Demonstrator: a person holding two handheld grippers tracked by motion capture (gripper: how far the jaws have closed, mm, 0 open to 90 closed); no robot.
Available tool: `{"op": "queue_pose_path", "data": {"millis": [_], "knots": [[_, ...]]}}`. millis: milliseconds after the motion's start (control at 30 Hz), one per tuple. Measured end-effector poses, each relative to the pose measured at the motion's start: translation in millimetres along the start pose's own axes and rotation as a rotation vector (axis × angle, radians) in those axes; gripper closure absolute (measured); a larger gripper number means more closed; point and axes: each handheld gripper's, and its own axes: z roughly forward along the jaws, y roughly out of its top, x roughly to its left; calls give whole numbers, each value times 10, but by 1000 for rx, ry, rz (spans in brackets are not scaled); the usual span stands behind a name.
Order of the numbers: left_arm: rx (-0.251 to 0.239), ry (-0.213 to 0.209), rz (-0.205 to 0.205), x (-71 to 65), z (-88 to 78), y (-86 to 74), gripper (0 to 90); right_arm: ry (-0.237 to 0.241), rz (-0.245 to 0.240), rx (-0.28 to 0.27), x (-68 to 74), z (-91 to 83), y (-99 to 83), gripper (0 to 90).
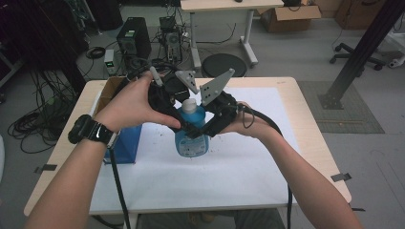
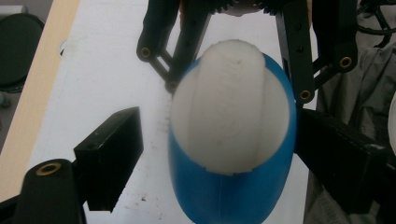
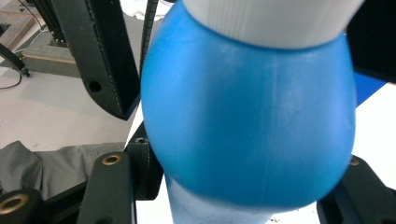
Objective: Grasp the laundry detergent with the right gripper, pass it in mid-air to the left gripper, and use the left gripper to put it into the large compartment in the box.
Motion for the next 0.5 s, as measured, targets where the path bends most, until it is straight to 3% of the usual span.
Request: {"op": "queue_pose_path", "data": {"millis": [500], "knots": [[23,-7,7,-2,25,26,235,4,-4,9,12,5,-1,430]]}}
